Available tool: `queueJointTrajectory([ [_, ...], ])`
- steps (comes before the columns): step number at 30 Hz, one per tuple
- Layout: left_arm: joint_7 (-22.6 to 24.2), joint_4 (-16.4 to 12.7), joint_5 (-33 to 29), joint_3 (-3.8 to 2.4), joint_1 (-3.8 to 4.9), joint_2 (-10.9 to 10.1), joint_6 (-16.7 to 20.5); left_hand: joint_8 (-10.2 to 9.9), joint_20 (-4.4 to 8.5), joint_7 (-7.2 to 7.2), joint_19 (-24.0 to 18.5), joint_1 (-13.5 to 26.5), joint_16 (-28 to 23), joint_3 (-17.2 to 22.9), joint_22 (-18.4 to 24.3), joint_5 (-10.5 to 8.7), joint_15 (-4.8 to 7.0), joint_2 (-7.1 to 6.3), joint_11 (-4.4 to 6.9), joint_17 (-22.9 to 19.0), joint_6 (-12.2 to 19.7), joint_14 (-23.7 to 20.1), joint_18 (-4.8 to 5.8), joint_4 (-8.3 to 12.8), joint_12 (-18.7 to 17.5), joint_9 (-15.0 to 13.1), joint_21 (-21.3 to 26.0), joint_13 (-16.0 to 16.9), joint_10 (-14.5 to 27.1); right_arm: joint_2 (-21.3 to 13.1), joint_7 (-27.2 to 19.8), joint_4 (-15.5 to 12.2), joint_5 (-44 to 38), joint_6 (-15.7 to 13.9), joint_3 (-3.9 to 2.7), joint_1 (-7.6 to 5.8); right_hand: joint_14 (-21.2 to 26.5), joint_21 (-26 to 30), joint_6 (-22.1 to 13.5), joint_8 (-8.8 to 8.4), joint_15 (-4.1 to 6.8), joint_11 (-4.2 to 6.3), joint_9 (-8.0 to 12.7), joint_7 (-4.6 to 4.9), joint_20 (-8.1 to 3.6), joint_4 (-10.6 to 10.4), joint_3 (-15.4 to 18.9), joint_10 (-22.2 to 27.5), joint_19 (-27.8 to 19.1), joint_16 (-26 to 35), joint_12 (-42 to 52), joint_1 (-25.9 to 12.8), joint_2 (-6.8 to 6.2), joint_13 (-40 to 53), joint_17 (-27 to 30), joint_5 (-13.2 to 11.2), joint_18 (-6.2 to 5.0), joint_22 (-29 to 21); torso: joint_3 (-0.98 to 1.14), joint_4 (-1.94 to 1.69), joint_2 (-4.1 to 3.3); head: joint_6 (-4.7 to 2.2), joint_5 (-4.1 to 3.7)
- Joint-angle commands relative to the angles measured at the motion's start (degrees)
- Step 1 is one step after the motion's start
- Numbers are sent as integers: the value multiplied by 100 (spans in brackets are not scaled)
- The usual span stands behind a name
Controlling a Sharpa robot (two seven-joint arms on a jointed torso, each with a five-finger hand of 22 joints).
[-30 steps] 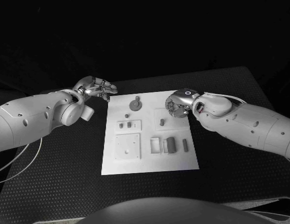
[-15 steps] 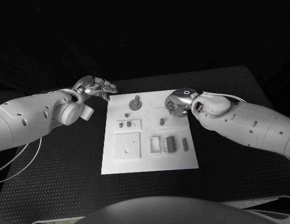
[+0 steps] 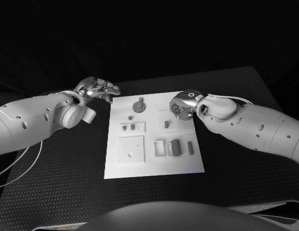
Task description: Assemble the parts on the task board
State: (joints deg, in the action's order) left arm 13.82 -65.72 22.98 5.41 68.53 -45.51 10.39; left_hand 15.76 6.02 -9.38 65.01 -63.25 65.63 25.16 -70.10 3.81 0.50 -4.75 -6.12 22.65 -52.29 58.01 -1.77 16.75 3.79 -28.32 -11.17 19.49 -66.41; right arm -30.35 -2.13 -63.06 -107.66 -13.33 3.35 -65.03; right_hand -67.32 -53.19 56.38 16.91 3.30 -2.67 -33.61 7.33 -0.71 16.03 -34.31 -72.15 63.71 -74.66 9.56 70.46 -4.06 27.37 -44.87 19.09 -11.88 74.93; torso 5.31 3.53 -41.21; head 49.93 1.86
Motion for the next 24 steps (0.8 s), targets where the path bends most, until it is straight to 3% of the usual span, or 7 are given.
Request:
queueJointTrajectory([
  [1, 26, -12, -41, -3, 7, 5, -74, -18, 0, -9, -4, 8, -26, -30, 9, -1, -19, 39, 11, 7, 43, -13, -94, -8, 13, 4, 31, 6, 32, -3, 99, 18, -196, 189, 43, 62, -33, -26, 75, 3, 42, 7, 28, -9, 0, -119, -429, -85, 75, 16, 9, 28, -78, -1, 10, 34, -312, 101, 6, 2, 0, 4, -2],
  [13, 24, 0, -41, -3, 7, 5, -65, -17, -1, -10, 1, 8, -25, -33, 9, 0, -19, 40, 11, 9, 46, -10, -96, -8, 15, 4, 33, 10, 35, -26, 104, -25, -111, -31, 43, 63, -111, -67, 164, 21, 73, 45, 33, -42, -40, -96, -627, -189, 148, 26, 17, -67, -85, 8, 14, 13, -312, 106, 1, 0, 1, 1, -9],
  [24, 19, 9, -41, -3, 7, 0, -59, -19, -2, -12, 4, 9, -25, -38, 10, -1, -20, 35, 10, 11, 51, -9, -98, -7, 15, 4, 36, 13, 42, -60, 81, -75, 244, 119, 42, 62, -123, -67, 169, 16, 79, 49, 37, -43, -47, -96, -639, -200, 157, 41, 8, -117, -111, 6, 19, 10, -312, 102, -2, 3, 1, 2, -3],
])
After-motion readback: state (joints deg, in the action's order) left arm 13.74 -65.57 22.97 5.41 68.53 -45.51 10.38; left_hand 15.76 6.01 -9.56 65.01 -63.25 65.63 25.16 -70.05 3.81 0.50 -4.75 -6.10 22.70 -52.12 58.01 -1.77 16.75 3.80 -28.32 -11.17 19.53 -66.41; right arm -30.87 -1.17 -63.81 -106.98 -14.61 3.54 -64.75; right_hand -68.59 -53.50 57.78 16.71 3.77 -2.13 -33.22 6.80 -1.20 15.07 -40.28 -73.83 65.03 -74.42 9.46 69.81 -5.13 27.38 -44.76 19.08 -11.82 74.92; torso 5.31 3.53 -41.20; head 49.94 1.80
